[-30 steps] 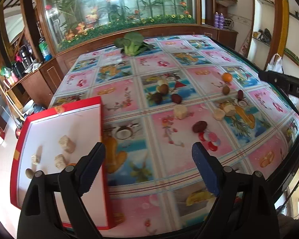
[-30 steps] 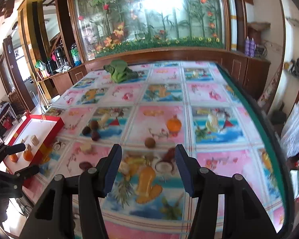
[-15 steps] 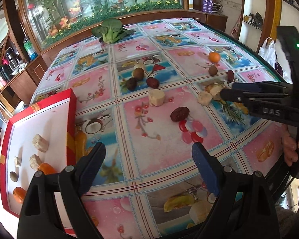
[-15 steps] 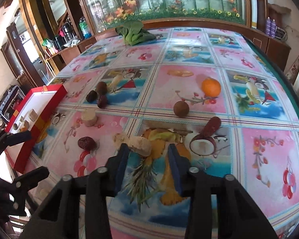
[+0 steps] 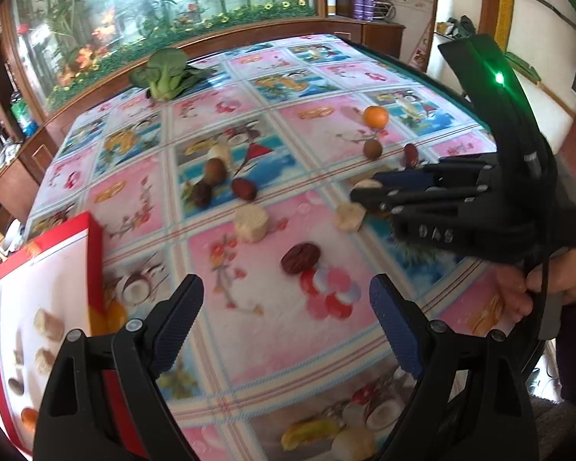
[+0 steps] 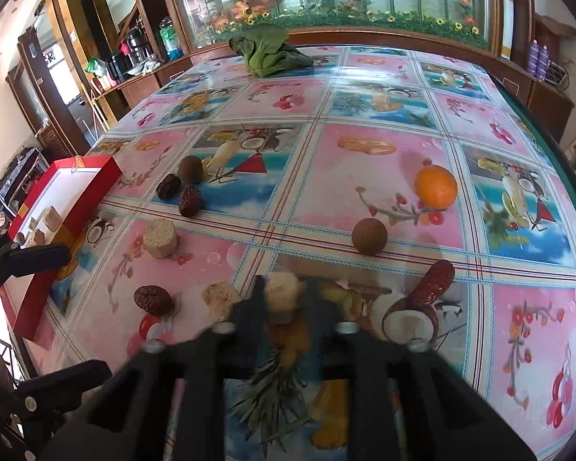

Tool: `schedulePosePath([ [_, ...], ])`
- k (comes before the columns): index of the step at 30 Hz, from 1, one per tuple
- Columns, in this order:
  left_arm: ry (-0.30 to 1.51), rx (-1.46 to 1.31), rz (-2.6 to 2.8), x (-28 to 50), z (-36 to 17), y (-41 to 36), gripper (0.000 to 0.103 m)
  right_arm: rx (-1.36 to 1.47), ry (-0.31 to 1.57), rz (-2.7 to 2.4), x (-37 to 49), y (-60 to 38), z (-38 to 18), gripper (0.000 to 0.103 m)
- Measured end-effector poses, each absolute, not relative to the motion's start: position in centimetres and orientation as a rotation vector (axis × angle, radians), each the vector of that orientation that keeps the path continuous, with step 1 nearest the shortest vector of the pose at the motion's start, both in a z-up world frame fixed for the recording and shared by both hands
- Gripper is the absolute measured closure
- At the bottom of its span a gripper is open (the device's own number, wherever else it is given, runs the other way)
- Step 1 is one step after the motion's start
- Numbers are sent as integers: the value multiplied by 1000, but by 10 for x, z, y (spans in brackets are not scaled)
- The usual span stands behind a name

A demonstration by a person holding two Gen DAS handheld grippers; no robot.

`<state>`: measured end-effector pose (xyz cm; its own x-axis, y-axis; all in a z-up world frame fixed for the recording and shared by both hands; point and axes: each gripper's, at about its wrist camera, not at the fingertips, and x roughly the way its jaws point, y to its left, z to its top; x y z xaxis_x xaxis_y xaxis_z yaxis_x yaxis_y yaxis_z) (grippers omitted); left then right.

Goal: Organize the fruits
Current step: 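Grasp a beige bread cube with the right tool while the left tool grasps a round cracker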

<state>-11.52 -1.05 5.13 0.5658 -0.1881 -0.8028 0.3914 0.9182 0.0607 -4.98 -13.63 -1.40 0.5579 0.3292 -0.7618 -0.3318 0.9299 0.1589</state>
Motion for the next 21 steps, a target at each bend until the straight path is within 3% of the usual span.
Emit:
schedulePosePath([
  [6,912,282,-370,-97,49,-30,17,161,919,402,-46,-178,-15,90],
  [8,915,292,-393,-91,47,-39,31,222,918,412,-47,-194,-17,90],
  [11,949,300,-419,-79,38,-51,34,298,906,436,-47,-206,-17,90],
  [16,1002,293,-461,-64,27,-65,57,303,899,465,-49,-203,-15,90],
  [19,1023,284,-463,-61,22,-67,61,303,890,469,-49,-204,-13,90],
  [20,1027,284,-470,-61,21,-68,69,303,888,465,-49,-204,-13,90],
  [21,1023,286,-474,-62,21,-69,70,302,887,465,-49,-203,-13,90],
])
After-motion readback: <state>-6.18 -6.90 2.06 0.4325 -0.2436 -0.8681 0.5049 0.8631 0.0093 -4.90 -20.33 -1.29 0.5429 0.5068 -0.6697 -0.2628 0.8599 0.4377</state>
